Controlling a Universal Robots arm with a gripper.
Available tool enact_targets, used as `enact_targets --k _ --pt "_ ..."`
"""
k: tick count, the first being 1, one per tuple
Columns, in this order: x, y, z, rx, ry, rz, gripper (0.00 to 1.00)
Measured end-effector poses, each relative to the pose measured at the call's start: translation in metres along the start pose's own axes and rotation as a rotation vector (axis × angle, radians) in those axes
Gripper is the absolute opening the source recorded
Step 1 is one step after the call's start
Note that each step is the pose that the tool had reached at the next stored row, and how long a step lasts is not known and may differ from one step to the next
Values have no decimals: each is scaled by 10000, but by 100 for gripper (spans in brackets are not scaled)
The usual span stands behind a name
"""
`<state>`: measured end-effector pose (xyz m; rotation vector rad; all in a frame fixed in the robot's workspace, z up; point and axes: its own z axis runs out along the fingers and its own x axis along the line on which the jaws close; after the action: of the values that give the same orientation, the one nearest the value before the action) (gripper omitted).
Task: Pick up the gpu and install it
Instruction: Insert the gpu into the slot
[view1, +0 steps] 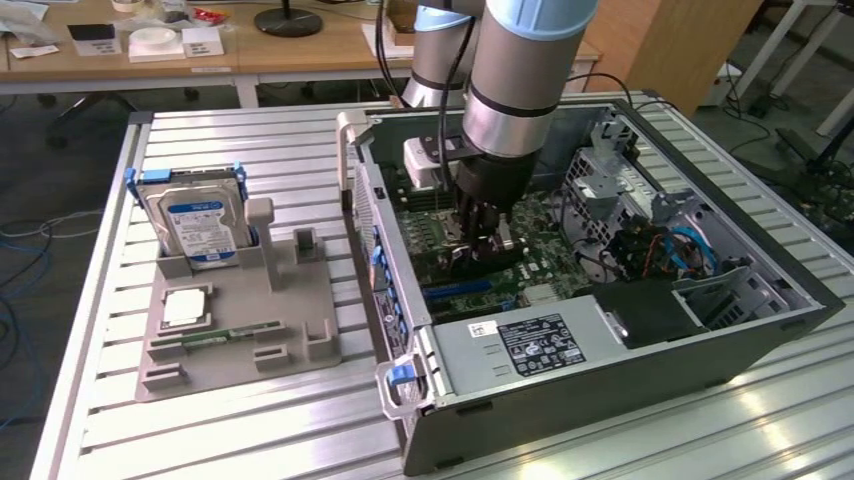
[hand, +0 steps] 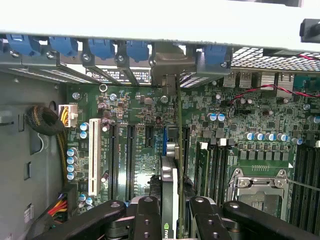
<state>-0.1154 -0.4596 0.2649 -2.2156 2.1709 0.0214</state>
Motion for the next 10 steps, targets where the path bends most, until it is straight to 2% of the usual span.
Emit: enact_targets --k 10 --pt "0 -7 0 -2 -1 2 27"
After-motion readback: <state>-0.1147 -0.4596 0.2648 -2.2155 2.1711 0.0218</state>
